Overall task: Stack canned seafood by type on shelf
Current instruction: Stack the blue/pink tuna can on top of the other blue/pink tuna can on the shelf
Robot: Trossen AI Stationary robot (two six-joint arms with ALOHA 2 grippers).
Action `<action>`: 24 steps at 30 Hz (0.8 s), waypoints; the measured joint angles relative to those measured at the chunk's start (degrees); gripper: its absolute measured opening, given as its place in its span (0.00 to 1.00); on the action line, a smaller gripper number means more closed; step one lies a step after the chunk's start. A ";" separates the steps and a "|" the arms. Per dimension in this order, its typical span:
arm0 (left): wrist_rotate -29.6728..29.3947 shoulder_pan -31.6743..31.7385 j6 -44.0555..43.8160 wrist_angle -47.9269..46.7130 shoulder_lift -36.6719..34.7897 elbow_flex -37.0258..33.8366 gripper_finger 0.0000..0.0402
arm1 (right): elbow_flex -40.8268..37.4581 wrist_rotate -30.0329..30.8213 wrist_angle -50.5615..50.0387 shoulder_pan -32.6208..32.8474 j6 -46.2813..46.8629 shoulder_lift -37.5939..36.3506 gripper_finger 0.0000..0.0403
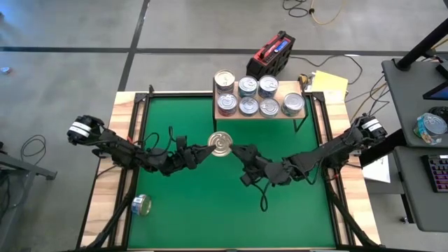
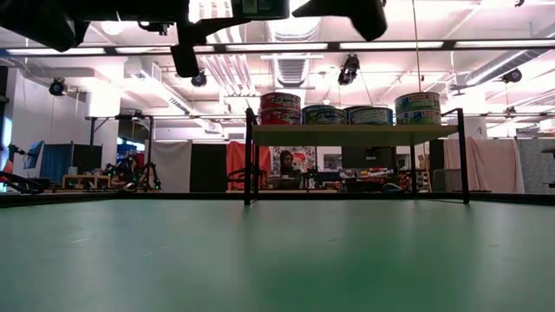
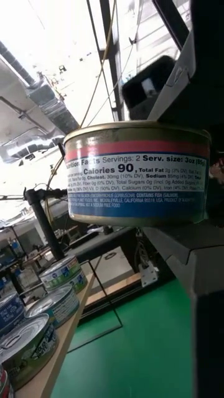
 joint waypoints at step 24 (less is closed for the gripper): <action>2.10 0.04 0.30 -0.36 0.02 0.03 0.45 | 6.08 3.41 1.91 -2.34 -3.98 8.38 0.53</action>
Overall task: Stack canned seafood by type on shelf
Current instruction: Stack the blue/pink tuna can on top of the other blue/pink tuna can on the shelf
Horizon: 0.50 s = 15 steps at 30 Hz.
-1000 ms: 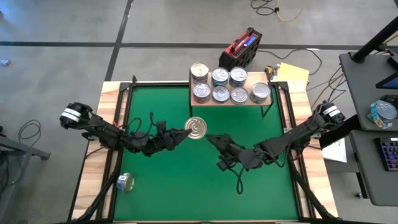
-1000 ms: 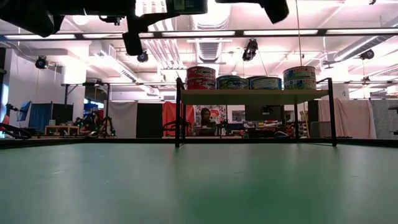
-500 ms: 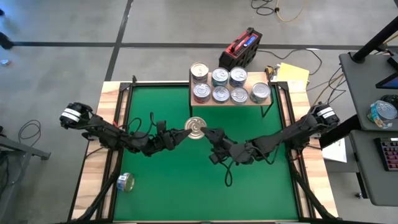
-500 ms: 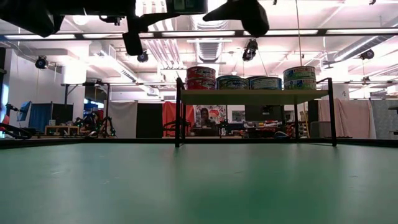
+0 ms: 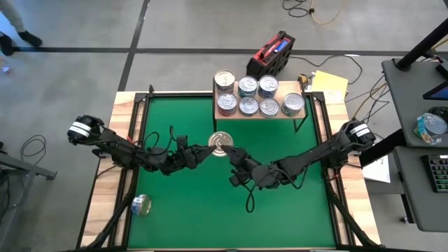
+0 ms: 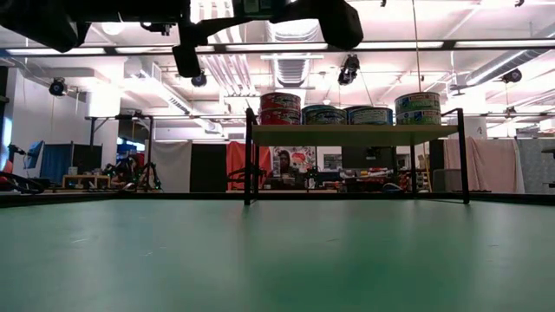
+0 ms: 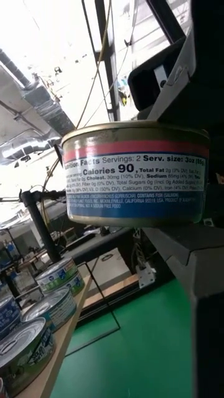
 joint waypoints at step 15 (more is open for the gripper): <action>0.87 -0.02 3.09 -1.68 -0.02 -0.05 0.62 | -0.02 1.07 -0.41 -0.02 0.71 -0.04 0.45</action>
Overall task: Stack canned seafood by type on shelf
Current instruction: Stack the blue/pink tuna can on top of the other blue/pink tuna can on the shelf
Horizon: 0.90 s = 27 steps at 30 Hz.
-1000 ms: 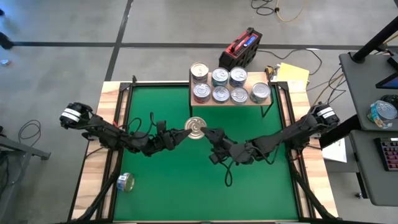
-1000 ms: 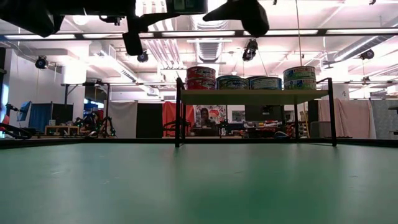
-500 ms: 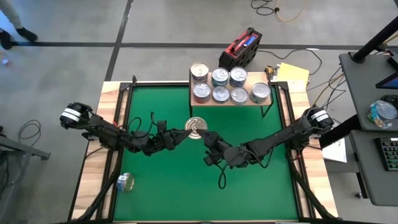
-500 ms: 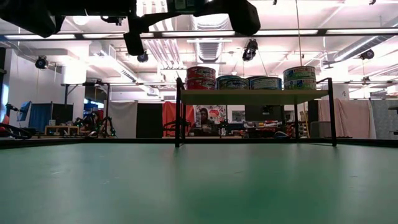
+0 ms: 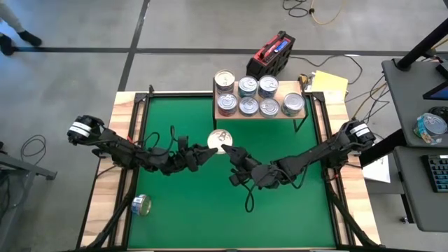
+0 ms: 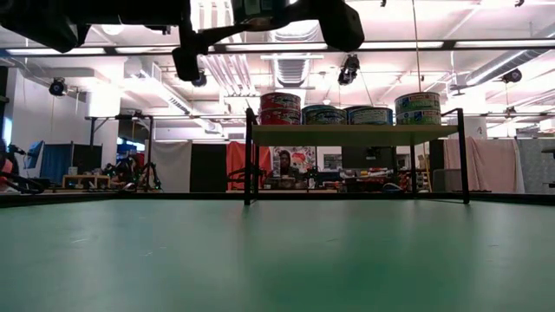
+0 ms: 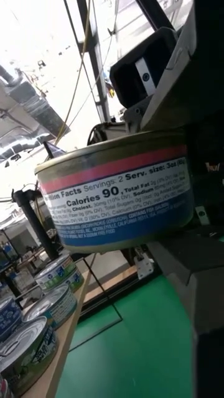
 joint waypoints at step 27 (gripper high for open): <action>7.43 -0.04 0.94 -3.85 0.00 1.07 0.50 | 0.02 -1.20 -1.31 -0.07 0.31 -0.13 0.45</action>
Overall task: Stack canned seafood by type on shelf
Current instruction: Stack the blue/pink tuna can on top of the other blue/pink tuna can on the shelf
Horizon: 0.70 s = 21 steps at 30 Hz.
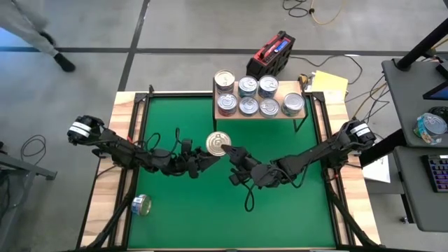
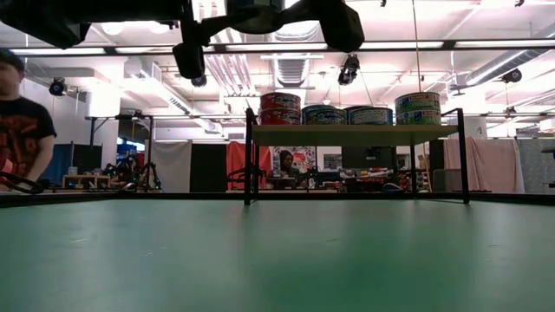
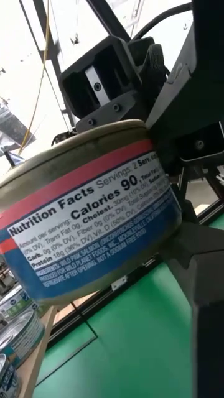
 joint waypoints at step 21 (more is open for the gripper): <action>0.15 0.02 12.96 -1.71 -0.19 -0.31 0.66 | 0.07 3.48 -0.61 0.00 3.10 -4.44 0.45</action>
